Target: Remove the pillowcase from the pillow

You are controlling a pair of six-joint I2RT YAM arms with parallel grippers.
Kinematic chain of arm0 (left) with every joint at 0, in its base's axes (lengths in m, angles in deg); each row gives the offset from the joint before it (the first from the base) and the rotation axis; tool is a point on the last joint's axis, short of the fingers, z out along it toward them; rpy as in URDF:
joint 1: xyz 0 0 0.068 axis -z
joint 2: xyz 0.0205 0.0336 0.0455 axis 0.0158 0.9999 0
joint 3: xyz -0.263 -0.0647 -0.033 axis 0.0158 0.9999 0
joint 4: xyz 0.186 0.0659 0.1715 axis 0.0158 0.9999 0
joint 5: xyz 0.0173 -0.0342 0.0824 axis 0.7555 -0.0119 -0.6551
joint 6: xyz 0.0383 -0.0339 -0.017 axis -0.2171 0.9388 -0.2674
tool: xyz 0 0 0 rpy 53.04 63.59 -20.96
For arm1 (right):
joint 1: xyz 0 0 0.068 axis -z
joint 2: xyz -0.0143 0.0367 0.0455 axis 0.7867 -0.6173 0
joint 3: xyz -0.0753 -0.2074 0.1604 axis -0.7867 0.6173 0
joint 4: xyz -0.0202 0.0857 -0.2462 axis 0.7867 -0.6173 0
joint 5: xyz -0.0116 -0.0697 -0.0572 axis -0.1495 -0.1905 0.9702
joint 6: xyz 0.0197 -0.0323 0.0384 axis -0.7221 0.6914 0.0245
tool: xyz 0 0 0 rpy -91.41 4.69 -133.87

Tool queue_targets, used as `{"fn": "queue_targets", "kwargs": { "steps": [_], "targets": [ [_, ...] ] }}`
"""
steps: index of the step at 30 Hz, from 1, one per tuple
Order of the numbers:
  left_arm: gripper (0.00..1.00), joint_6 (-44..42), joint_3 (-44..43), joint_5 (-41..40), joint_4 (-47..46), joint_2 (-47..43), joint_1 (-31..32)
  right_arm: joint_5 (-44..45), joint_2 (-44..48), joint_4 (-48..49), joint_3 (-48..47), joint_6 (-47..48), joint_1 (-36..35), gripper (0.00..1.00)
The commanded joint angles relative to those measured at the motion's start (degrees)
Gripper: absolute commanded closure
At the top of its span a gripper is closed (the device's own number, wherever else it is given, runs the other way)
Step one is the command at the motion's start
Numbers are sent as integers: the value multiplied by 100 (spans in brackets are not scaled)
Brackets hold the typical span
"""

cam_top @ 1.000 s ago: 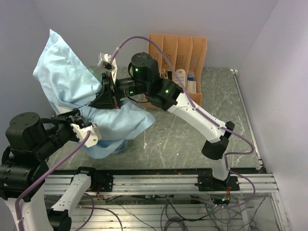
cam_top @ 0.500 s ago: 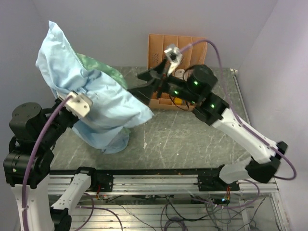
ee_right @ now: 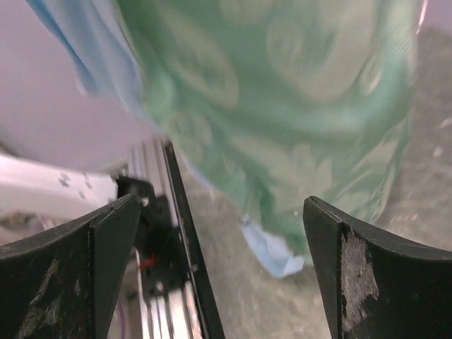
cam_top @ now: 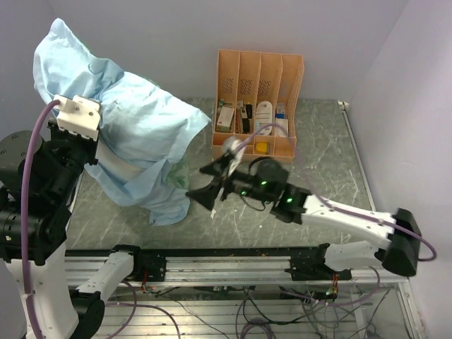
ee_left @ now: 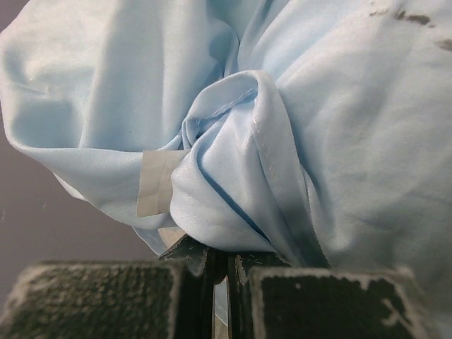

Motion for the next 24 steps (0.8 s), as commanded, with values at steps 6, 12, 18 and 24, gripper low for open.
{"fn": "queue_targets", "kwargs": {
  "steps": [6, 12, 18, 24],
  "targets": [
    [93, -62, -514, -266, 117, -20, -38, 416, -2068, 902, 238, 790, -690, 0],
    [93, -15, -838, 78, 480, 69, -38, 1546, -2946, 609, -890, 1033, -443, 31],
    [93, -78, -708, 761, 750, -86, -38, 1756, -2831, 720, -1522, 843, 321, 82],
    [93, -127, -645, 1007, 715, -132, -38, 2188, -2561, 480, -2008, 1370, 509, 100]
  ]
}}
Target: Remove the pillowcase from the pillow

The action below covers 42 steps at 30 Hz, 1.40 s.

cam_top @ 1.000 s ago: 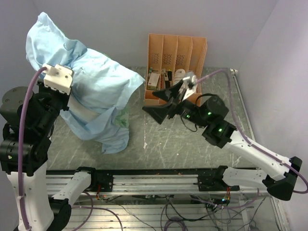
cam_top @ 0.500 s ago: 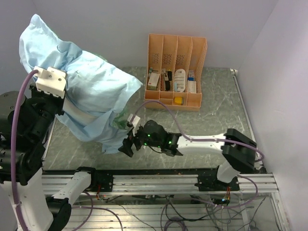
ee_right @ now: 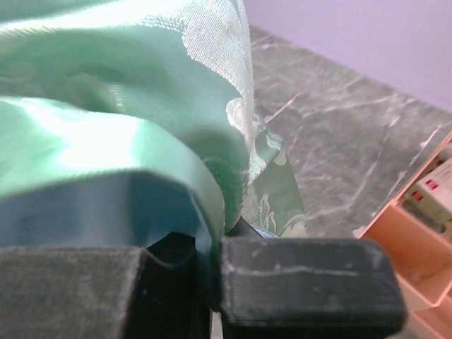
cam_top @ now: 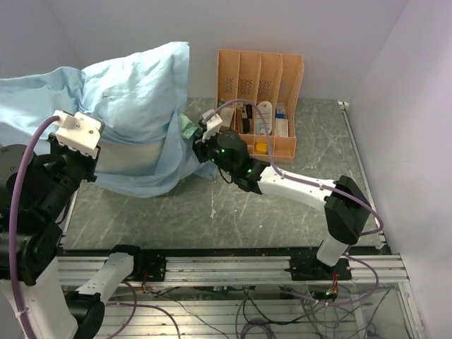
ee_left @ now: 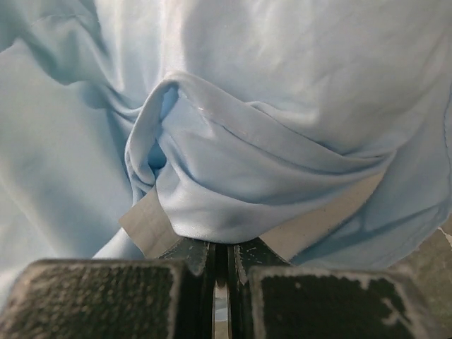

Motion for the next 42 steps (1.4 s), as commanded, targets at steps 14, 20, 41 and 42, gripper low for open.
{"fn": "queue_targets", "kwargs": {
  "steps": [14, 20, 41, 42],
  "targets": [
    [93, 272, 737, 1069, -467, -184, -38, 3652, 2531, -1062, 1105, -1461, -381, 27],
    [93, 390, 1967, 1113, -1247, -410, -46, 4898, 3677, -867, 1178, -950, -1982, 13],
    [93, 210, 1220, 1446, -649, -329, -46, 2519, 746, -469, -1274, -315, -2693, 3],
    [93, 182, 1197, 1471, -603, -338, -46, 2592, 765, -470, -1260, -284, -2627, 3]
  ]
}}
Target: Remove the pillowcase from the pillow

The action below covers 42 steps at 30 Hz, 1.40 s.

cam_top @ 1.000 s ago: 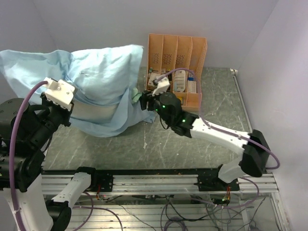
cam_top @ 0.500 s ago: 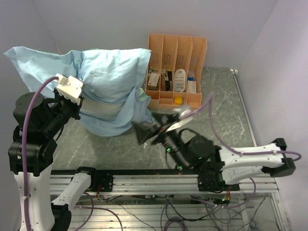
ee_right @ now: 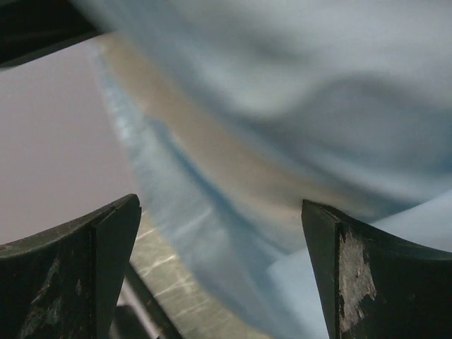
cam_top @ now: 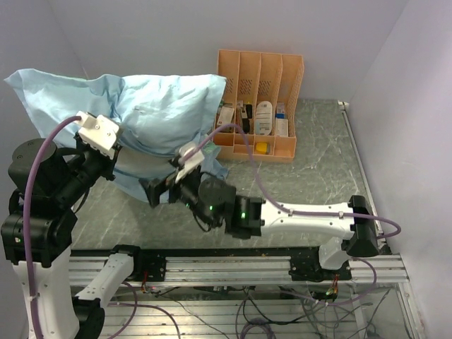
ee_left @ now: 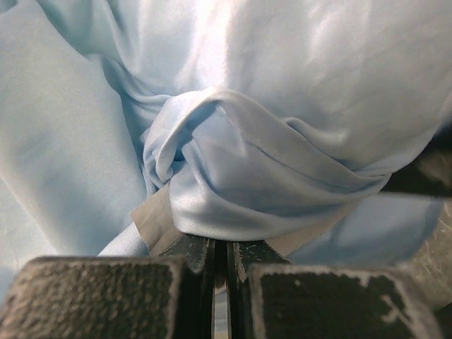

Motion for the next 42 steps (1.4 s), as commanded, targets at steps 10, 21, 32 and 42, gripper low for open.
{"fn": "queue_targets", "kwargs": {
  "steps": [10, 21, 32, 42],
  "targets": [
    [93, -127, -215, 563, 582, -23, -44, 719, 181, 10, 88, 209, 720, 0],
    [93, -161, -503, 740, 918, 32, -44, -773, -123, 1876, 202, 1053, 841, 4],
    [37, -380, -707, 614, 1040, -74, -43, -1704, -419, 2423, -190, 929, 846, 100],
    [24, -1175, 185, 805, -739, -1017, -477, -1552, -635, 743, -1505, 225, 808, 100]
  ]
}}
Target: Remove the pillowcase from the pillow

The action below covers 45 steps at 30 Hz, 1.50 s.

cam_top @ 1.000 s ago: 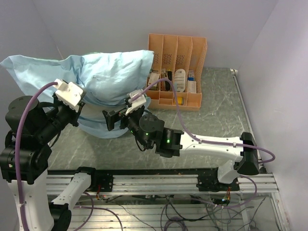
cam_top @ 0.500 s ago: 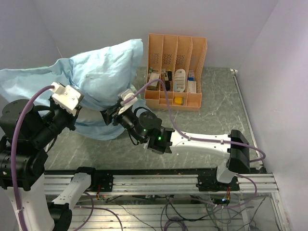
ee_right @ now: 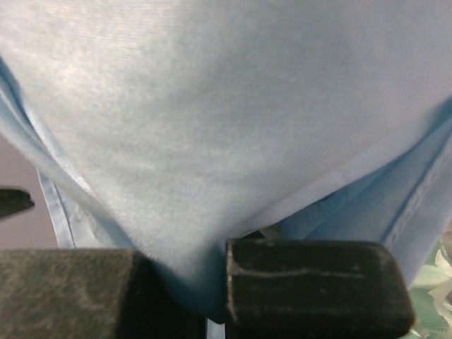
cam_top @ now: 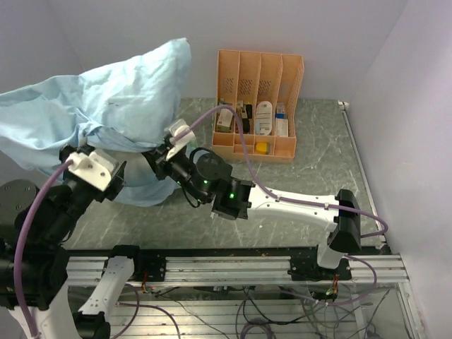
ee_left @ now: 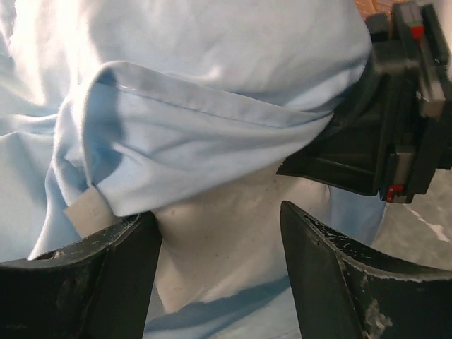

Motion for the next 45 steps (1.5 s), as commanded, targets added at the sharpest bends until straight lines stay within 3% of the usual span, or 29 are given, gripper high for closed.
{"fn": "queue_targets", "kwargs": {
  "steps": [1, 6, 12, 18, 21, 30, 36, 45],
  "targets": [
    [24, -606, 479, 648, -1276, -470, -488, -288, -203, -508, -1226, -549, -124, 100],
    [24, -1174, 1072, 1465, -2050, -1038, -1130, -273, -567, -1357, -2023, -850, -221, 100],
    [26, -1472, 2187, 1538, -3621, -1784, -1391, -419, -557, -1612, -2127, -1031, -259, 100],
    [29, -1522, 2071, 1800, -3564, -1569, -1416, -791, -790, -2139, -2591, -1176, -259, 100],
    [36, -1380, 1939, 1883, -3624, -1379, -1453, -949, -965, -2411, -2839, -1155, -301, 100],
    [67, -322, 1442, 1916, -3879, -989, -1482, -1280, -1095, -2306, -2705, -1032, -358, 100],
    [76, 717, 992, 1953, -3877, -752, -1476, -1415, -759, -1637, -1903, -317, -565, 100],
    [76, 2049, 179, 2159, -3592, -158, -1490, -2083, -320, -949, -835, 447, -896, 100]
  ]
}}
